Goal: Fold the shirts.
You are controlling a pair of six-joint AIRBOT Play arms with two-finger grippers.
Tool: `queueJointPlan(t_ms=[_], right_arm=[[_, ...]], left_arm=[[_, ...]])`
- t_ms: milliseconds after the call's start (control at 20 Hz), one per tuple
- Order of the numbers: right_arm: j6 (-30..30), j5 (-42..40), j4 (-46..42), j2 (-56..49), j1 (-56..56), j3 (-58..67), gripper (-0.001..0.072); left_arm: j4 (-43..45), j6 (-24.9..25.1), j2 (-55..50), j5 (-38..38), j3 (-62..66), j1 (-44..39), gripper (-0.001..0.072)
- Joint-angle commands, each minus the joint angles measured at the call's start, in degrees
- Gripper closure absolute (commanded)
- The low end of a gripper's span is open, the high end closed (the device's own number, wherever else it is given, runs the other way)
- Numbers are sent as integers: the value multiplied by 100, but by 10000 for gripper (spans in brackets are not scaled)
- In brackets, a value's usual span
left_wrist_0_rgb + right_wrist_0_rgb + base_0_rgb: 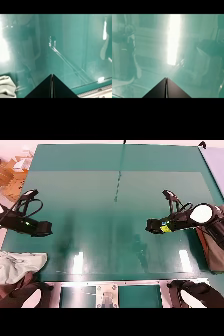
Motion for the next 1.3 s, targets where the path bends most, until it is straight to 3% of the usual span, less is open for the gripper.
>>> queueJointPlan(t_ms=[0, 200, 400, 450, 500, 600, 900, 1100, 1150, 1200, 1250], right_arm=[[0, -2, 0, 4, 7, -2, 694], [2, -2, 0, 4, 7, -2, 694], [2, -2, 0, 4, 7, -2, 694], [2, 0, 0, 4, 7, -2, 695], [2, 0, 0, 4, 7, -2, 695], [0, -2, 0, 4, 7, -2, 694], [0, -2, 0, 4, 7, -2, 694], [0, -2, 0, 4, 7, -2, 694], [0, -2, 0, 4, 7, -2, 694], [0, -2, 0, 4, 7, -2, 694], [0, -2, 0, 4, 7, -2, 694]], left_arm=[[2, 2, 4, 63, 0, -2, 684], [422, 0, 4, 55, 0, -2, 684], [3001, -599, 4, 175, -17, 0, 680], [3593, -791, 2, 273, -109, 0, 400], [3864, -1047, -15, 400, -271, 57, 5], [3853, -1220, -13, 896, -791, 302, -13], [4232, -1200, -13, 706, -2157, 446, -13], [4468, -1003, -13, 1259, -2975, 446, -8], [4468, -905, -13, 1349, -3060, 446, 74], [4468, -761, -13, 1355, -3064, 446, 312], [4472, -595, -13, 1309, -3040, 446, 674]])
